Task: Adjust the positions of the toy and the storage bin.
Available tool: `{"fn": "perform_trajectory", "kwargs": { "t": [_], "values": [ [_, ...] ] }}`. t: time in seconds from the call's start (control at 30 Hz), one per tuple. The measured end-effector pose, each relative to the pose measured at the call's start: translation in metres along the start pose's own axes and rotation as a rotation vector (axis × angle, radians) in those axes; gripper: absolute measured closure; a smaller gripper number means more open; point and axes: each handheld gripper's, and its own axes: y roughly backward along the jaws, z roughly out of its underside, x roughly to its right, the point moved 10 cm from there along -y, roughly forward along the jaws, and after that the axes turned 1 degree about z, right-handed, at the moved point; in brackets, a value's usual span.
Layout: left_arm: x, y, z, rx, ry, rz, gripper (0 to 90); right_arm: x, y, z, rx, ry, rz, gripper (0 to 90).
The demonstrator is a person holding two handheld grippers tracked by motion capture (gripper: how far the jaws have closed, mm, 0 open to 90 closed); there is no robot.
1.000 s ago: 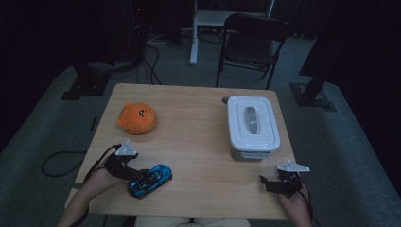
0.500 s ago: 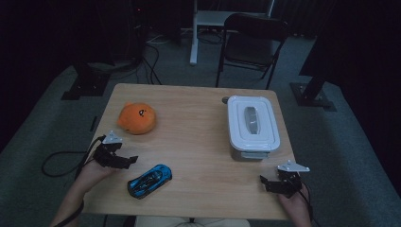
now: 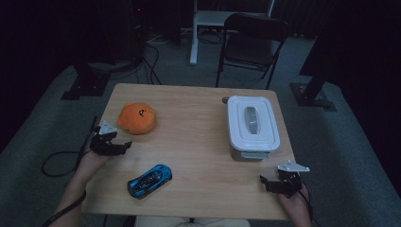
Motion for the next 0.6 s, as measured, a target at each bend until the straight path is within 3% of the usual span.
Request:
{"fn": "perform_trajectory", "kwargs": {
  "t": [0.07, 0.1, 0.17, 0.27, 0.37, 0.43, 0.6],
  "values": [
    [-0.007, -0.005, -0.006, 0.014, 0.027, -0.026, 25.6, 0.000, 0.000, 0.000, 0.000, 0.000, 0.000, 13.5],
    [-0.007, -0.005, -0.006, 0.014, 0.027, -0.026, 30.1, 0.000, 0.000, 0.000, 0.000, 0.000, 0.000, 13.5],
    [-0.009, -0.009, -0.011, 0.022, 0.029, -0.043, 30.5, 0.000, 0.000, 0.000, 0.000, 0.000, 0.000, 13.5],
    [-0.008, -0.015, -0.020, 0.033, 0.029, -0.033, 31.3, 0.000, 0.000, 0.000, 0.000, 0.000, 0.000, 13.5],
    [-0.010, -0.022, -0.025, 0.018, 0.028, -0.042, 33.0, 0.000, 0.000, 0.000, 0.000, 0.000, 0.000, 13.5],
    [-0.010, -0.027, -0.025, 0.003, 0.027, -0.036, 38.8, 0.000, 0.000, 0.000, 0.000, 0.000, 0.000, 13.5],
    [-0.006, -0.044, -0.019, -0.057, 0.014, -0.069, 51.5, 0.000, 0.000, 0.000, 0.000, 0.000, 0.000, 13.5]
  ]
}}
